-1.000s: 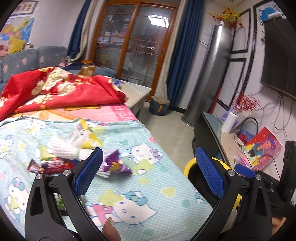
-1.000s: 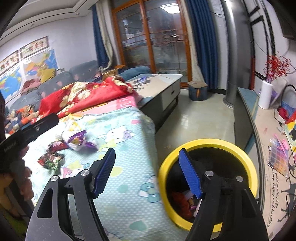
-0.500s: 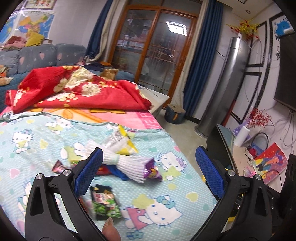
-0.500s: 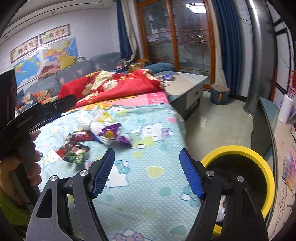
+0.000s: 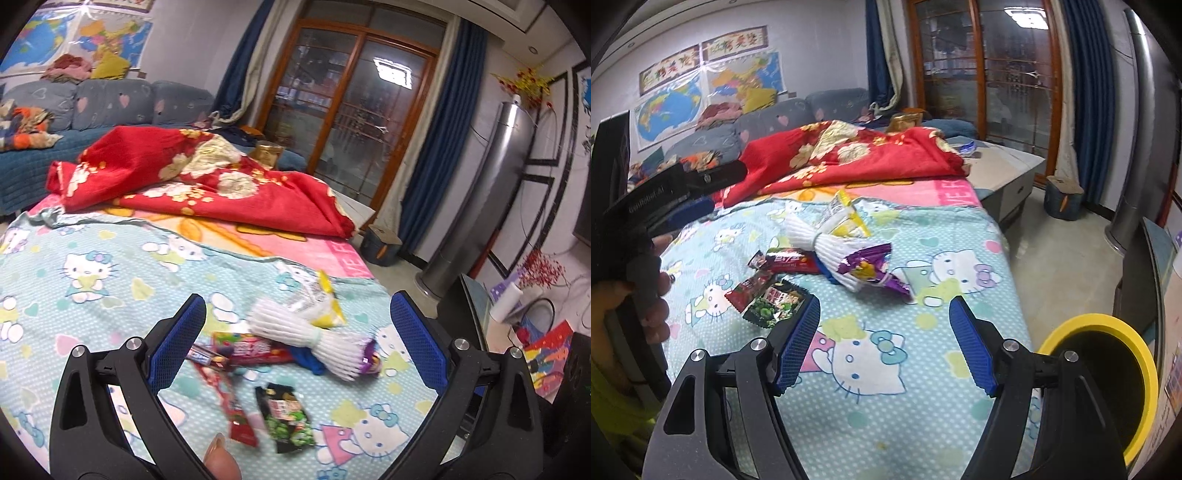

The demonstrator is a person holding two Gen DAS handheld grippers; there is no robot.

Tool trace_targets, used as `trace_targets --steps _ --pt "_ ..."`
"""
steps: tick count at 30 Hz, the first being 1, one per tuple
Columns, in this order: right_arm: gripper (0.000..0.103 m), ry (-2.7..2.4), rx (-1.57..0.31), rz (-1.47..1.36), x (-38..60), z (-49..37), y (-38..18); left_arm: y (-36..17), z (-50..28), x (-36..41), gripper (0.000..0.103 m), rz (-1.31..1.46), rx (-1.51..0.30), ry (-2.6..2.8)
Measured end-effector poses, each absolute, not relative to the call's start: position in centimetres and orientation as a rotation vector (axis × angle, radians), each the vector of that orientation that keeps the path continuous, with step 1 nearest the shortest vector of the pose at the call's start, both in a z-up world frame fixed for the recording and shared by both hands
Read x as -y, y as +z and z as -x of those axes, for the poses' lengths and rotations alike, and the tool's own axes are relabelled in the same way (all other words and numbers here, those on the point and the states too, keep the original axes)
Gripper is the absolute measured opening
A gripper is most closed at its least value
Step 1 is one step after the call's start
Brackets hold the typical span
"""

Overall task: Collect trash
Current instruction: 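Grasp the white knit glove with the right gripper while the left grasps a small wrapper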

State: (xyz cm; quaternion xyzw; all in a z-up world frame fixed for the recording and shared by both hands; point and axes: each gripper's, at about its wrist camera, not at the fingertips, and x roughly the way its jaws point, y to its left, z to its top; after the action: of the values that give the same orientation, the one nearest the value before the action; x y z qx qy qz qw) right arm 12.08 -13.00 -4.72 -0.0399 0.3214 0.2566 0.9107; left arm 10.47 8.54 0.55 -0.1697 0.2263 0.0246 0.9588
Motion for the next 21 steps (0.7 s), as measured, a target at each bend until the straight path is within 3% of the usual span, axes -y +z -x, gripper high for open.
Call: trace_targets --steps 11,21 --pt "0.069 0.522 -0.720 0.181 10.7 -16.1 -7.5 -0.5 -10.8 -14.6 0.092 0.422 -0.487 0.202" --pt "0.069 0.590 -0.766 0.140 9.5 -17.1 -8.6 -4.9 -11.9 -17.9 0.089 0.503 -0.612 0.257"
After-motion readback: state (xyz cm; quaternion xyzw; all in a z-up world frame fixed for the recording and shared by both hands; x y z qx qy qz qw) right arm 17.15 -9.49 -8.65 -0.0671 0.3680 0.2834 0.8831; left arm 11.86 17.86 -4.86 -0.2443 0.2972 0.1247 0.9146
